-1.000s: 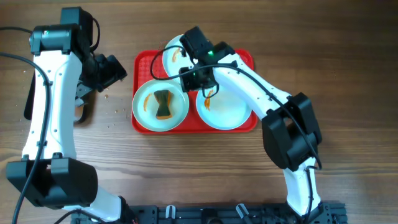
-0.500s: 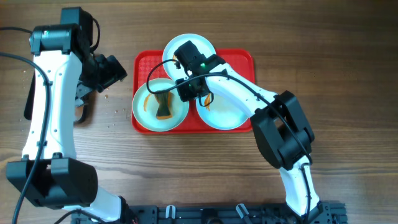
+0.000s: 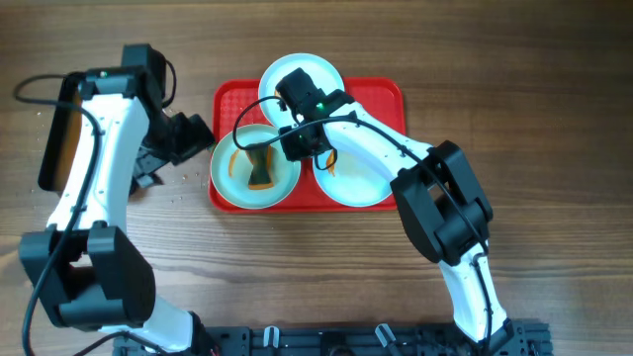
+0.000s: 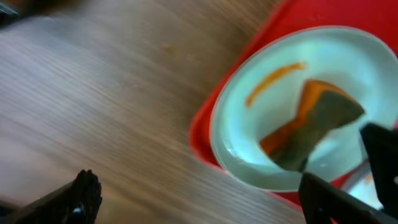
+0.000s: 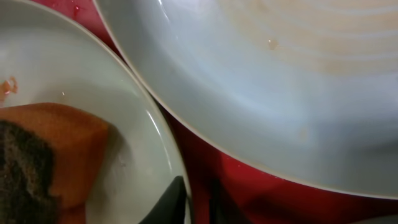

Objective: Clean dirty plates on tray and stack at the side
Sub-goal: 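Regrasp the sponge with the left gripper and scrub the held plate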

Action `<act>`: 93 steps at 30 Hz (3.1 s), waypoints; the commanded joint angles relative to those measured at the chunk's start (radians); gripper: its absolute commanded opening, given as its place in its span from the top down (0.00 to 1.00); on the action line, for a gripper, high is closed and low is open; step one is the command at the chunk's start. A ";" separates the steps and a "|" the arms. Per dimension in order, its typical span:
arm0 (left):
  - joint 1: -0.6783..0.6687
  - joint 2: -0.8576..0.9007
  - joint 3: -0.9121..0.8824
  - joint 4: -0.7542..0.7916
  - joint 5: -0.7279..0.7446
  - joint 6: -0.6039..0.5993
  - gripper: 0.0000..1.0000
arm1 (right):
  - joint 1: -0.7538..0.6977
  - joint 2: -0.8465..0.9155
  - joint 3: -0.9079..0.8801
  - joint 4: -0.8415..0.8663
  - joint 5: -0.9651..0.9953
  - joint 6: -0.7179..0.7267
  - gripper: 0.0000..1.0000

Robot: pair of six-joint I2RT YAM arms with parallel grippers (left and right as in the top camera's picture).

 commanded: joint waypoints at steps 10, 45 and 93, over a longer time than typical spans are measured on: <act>-0.113 0.003 -0.332 0.422 0.266 0.075 0.61 | -0.001 0.027 -0.004 0.002 -0.019 0.008 0.96; -0.247 0.182 -0.332 0.780 0.210 0.059 0.53 | -0.001 0.027 -0.004 0.007 -0.019 0.025 0.96; -0.250 0.107 -0.353 0.625 0.027 0.071 0.96 | -0.001 0.027 -0.004 0.010 -0.019 0.024 0.96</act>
